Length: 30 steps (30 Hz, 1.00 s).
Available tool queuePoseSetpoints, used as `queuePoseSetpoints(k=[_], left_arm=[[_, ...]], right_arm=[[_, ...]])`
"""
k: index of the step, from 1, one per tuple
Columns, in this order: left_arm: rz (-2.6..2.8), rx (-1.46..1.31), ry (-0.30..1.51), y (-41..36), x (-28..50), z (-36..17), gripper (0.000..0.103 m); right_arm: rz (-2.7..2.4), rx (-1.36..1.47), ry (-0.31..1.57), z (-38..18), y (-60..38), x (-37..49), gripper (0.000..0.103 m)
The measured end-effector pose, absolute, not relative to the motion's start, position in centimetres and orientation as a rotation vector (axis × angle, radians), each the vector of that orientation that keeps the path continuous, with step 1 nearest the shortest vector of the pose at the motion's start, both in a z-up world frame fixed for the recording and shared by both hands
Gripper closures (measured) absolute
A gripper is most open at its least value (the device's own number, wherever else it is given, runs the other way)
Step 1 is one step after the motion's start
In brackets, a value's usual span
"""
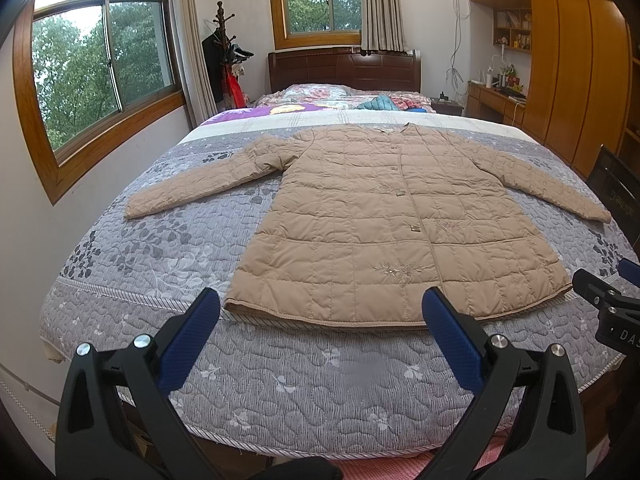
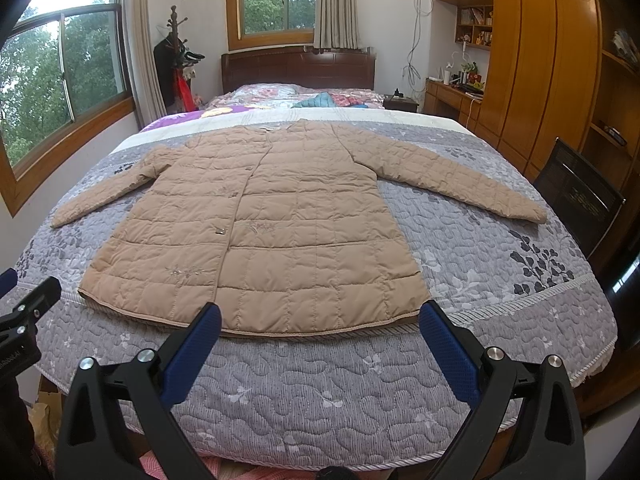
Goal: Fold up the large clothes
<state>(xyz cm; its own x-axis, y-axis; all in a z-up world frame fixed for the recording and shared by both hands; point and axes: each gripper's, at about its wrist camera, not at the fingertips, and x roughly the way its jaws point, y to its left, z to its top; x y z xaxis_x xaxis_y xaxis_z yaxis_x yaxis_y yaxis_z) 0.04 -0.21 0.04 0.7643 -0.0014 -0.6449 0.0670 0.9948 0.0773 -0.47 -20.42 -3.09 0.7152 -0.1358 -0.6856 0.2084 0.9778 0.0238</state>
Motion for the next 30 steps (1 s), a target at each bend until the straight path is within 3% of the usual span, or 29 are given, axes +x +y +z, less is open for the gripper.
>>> queuePoseSetpoints(k=[21,30], left_arm=[[-0.075,0.09,0.713,-0.2,0.4,0.0,0.003],[-0.329,-0.028,0.937,-1.3,5.8,-4.2,0.003]], right_arm=[[-0.19,0.107,0.756,-3.4,-20.7,0.5,0.004],[-0.147,0.225,0.863,-6.6,-26.3,4.8,0.004]])
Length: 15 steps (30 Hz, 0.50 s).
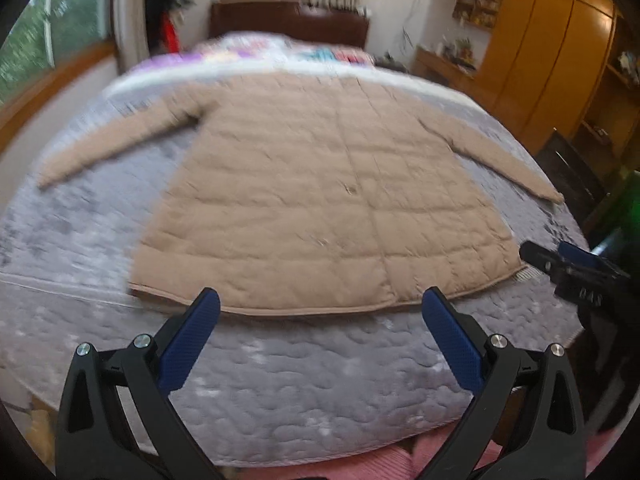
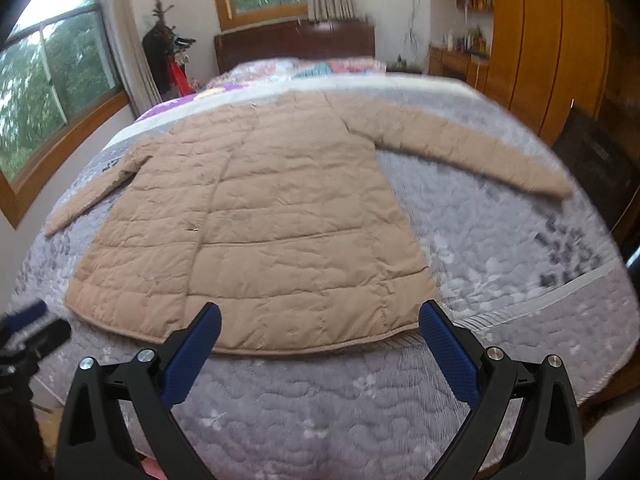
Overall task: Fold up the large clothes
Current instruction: 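Grasp the beige coat's sleeve cuff with the right gripper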
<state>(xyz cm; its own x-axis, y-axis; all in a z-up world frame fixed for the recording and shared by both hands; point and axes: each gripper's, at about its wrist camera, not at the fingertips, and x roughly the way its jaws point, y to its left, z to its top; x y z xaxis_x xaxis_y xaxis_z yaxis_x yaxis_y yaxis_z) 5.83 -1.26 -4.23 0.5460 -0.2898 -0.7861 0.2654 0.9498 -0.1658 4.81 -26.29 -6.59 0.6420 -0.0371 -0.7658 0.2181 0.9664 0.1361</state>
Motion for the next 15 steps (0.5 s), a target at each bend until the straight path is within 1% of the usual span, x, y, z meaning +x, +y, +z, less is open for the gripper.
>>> queuePoseSetpoints(k=[4,7,9,12,15], left_arm=[[-0.367,-0.042,1.003,-3.1,9.3,-5.6,0.004],[-0.384,-0.016,0.986,-4.9,11.9,-5.5,0.004],[-0.422,0.009,0.94,-6.7,14.4,-5.1,0.004],[-0.437,0.07,0.946,-9.8,18.5,-4.7,0.004],[-0.471,0.103,0.967,-13.2,22.8,-4.5,0.004]], right_arm=[[-0.236,0.269,0.85,-7.3,-31.7,6.6,0.004],[-0.279,0.336,0.852,-7.4,-37.0,8.0,0.004],[-0.308,0.402,0.834,-7.4,-41.0,8.9,0.004],[-0.401,0.485,0.84,-7.8,-47.3,10.4,0.004],[-0.546,0.507,0.846,-8.1,-53.4,11.3,0.004]])
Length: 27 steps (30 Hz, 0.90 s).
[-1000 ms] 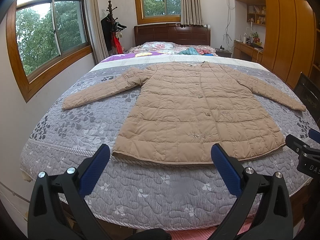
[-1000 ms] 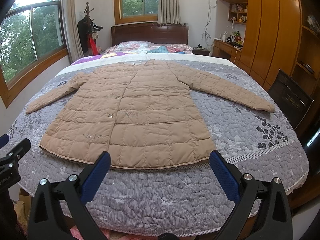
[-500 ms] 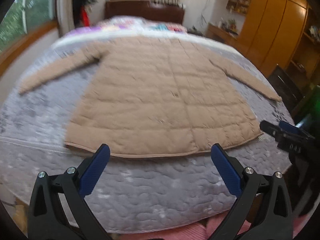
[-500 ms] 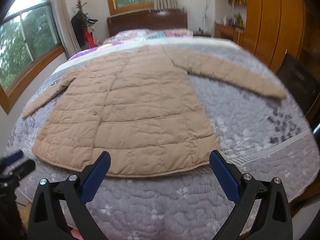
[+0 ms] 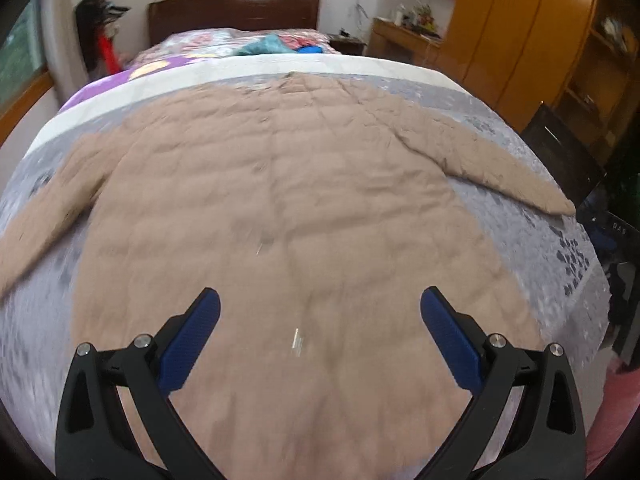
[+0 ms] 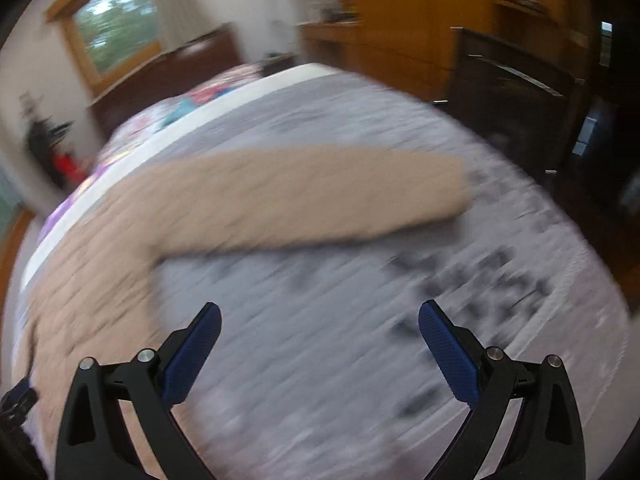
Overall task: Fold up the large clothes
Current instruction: 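Grasp the beige coat's sleeve cuff with the right gripper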
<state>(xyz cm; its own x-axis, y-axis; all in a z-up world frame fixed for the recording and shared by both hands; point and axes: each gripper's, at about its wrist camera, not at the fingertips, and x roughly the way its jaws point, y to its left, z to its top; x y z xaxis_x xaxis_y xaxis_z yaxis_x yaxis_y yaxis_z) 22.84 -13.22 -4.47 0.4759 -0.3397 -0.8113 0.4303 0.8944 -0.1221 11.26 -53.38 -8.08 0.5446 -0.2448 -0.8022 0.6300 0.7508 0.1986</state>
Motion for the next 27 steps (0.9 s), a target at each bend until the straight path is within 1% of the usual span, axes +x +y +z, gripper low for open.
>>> queuePoseSetpoints(k=[5,11,15,16,17,18,20,21,24,25,26,27], left_arm=[[-0.485,0.086,0.975,-17.8,29.9,-4.7,0.004],[-0.505,0.073,1.031,-22.3,36.5,-6.9,0.004],[-0.493,0.102,1.045,-24.0,39.3,-8.4,0.004],[-0.493,0.11,1.05,-24.1,39.8,-8.7,0.004],[-0.492,0.116,1.062,-24.4,40.4,-9.2,0.007],[-0.491,0.116,1.072,-24.5,40.8,-9.6,0.009],[-0.482,0.11,1.096,-24.4,41.5,-10.3,0.025],[-0.475,0.105,1.11,-24.2,41.9,-10.7,0.027],[-0.471,0.083,1.135,-23.6,42.6,-12.0,0.027],[-0.474,0.084,1.128,-23.5,42.7,-12.2,0.027],[-0.477,0.087,1.12,-23.5,42.7,-12.3,0.027],[-0.484,0.091,1.108,-23.5,42.6,-12.3,0.027]], right_arm=[[-0.614,0.634,0.887,-10.0,-62.6,12.3,0.004],[-0.647,0.732,0.933,-12.9,-68.6,13.7,0.004],[-0.6,0.825,0.936,-14.9,-71.1,14.9,0.008],[-0.582,0.842,0.941,-15.3,-71.3,15.3,0.01],[-0.575,0.851,0.947,-15.5,-71.4,15.4,0.011],[-0.569,0.857,0.949,-15.8,-71.6,15.8,0.014],[-0.568,0.852,0.961,-16.2,-71.6,16.2,0.019],[-0.568,0.847,0.966,-16.5,-71.5,16.6,0.022],[-0.585,0.817,0.991,-16.9,-71.3,17.2,0.029],[-0.601,0.778,0.995,-16.8,-70.9,17.5,0.039],[-0.612,0.739,1.0,-16.7,-70.6,17.8,0.044],[-0.623,0.714,1.006,-16.6,-70.3,18.0,0.053]])
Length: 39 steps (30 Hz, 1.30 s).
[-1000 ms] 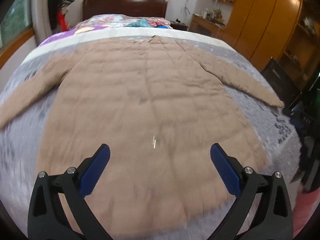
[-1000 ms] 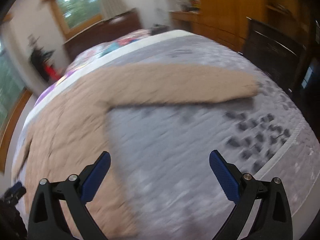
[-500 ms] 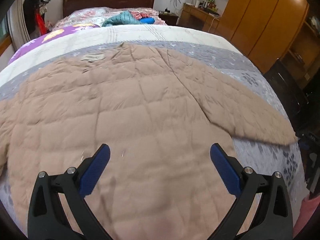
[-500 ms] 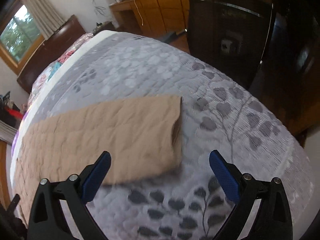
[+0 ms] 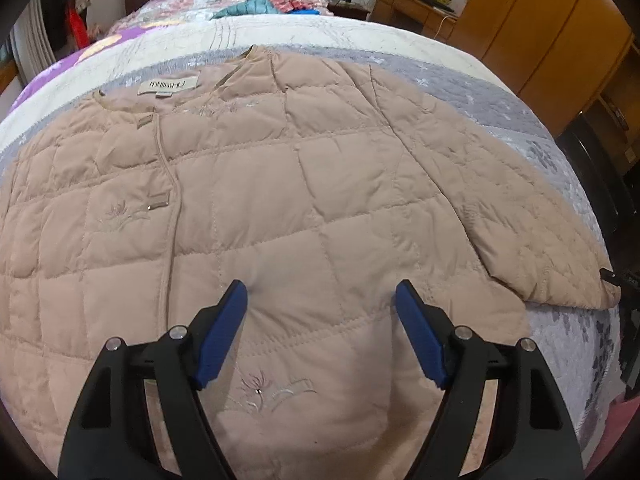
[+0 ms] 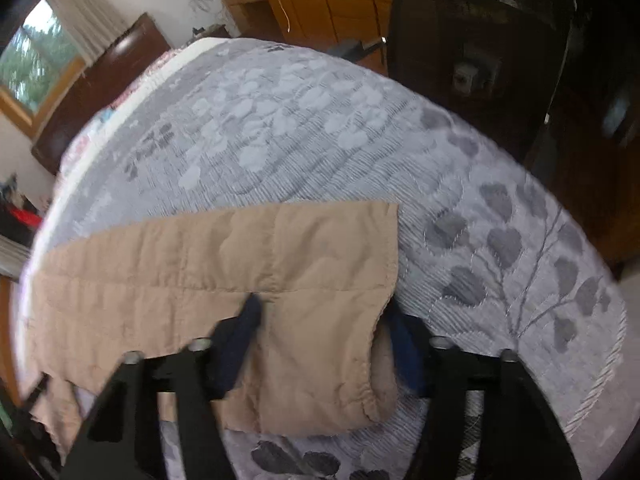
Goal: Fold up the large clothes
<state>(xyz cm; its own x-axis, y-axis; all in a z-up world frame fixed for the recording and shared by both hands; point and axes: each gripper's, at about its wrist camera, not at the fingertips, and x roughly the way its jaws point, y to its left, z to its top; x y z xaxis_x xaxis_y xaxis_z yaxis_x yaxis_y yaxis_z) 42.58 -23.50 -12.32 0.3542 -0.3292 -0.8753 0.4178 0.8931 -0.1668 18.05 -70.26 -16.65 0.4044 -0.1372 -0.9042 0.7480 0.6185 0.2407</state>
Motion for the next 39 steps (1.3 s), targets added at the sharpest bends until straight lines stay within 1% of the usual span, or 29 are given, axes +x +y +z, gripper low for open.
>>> queuePoseSetpoints(k=[1,3,4,5,6,10,12,15,17,19,23,29,30,32,34,37,39], left_arm=[[-0.489,0.089,1.102,-23.5,42.5,-12.3,0.027],[-0.503,0.07,1.095,-23.2,42.5,-12.4,0.028],[-0.508,0.06,1.093,-23.1,42.5,-12.4,0.028],[-0.512,0.045,1.094,-22.7,42.5,-12.3,0.032],[-0.508,0.036,1.095,-22.3,42.5,-12.1,0.036],[-0.523,-0.012,1.108,-21.1,42.5,-11.7,0.038],[-0.527,-0.014,1.104,-20.7,42.3,-11.5,0.041],[-0.537,-0.015,1.097,-20.1,41.9,-11.1,0.042],[-0.53,-0.019,1.095,-19.8,41.8,-11.0,0.045],[-0.526,-0.018,1.088,-19.4,41.7,-10.8,0.045],[-0.518,-0.012,1.079,-18.2,41.4,-10.5,0.048],[-0.513,-0.011,1.082,-17.6,41.2,-10.7,0.048],[-0.512,-0.013,1.083,-17.4,41.3,-10.7,0.048],[-0.511,-0.017,1.087,-17.4,41.4,-10.8,0.048],[-0.511,-0.021,1.09,-17.3,41.3,-10.8,0.048],[-0.532,-0.028,1.093,-17.5,41.1,-10.5,0.047],[-0.549,-0.031,1.091,-18.3,40.7,-10.0,0.046]], right_arm=[[-0.624,0.705,1.003,-16.5,-69.9,18.2,0.07],[-0.566,0.782,0.971,-16.2,-69.9,18.3,0.094],[-0.571,0.793,0.959,-16.0,-69.9,18.3,0.094],[-0.578,0.785,0.941,-15.3,-69.6,18.4,0.094],[-0.571,0.783,0.919,-14.7,-69.4,18.6,0.094],[-0.361,0.817,0.765,-10.8,-66.3,20.2,0.094],[-0.297,0.777,0.749,-9.5,-64.3,21.7,0.095],[-0.209,0.697,0.776,-8.4,-60.1,25.2,0.095],[-0.16,0.655,0.798,-8.3,-57.3,27.6,0.095],[-0.104,0.632,0.815,-8.4,-54.9,29.6,0.095],[-0.063,0.571,0.857,-8.9,-51.2,32.4,0.095],[-0.002,0.504,0.923,-10.8,-46.6,36.5,0.094],[0.007,0.5,0.93,-10.9,-46.2,36.8,0.093],[0.072,0.528,0.956,-11.6,-45.6,37.5,0.083],[0.142,0.553,0.94,-11.5,-45.2,37.3,0.069],[0.223,0.594,0.87,-10.2,-46.0,35.7,0.063],[0.219,0.651,0.807,-9.1,-48.1,34.1,0.061]])
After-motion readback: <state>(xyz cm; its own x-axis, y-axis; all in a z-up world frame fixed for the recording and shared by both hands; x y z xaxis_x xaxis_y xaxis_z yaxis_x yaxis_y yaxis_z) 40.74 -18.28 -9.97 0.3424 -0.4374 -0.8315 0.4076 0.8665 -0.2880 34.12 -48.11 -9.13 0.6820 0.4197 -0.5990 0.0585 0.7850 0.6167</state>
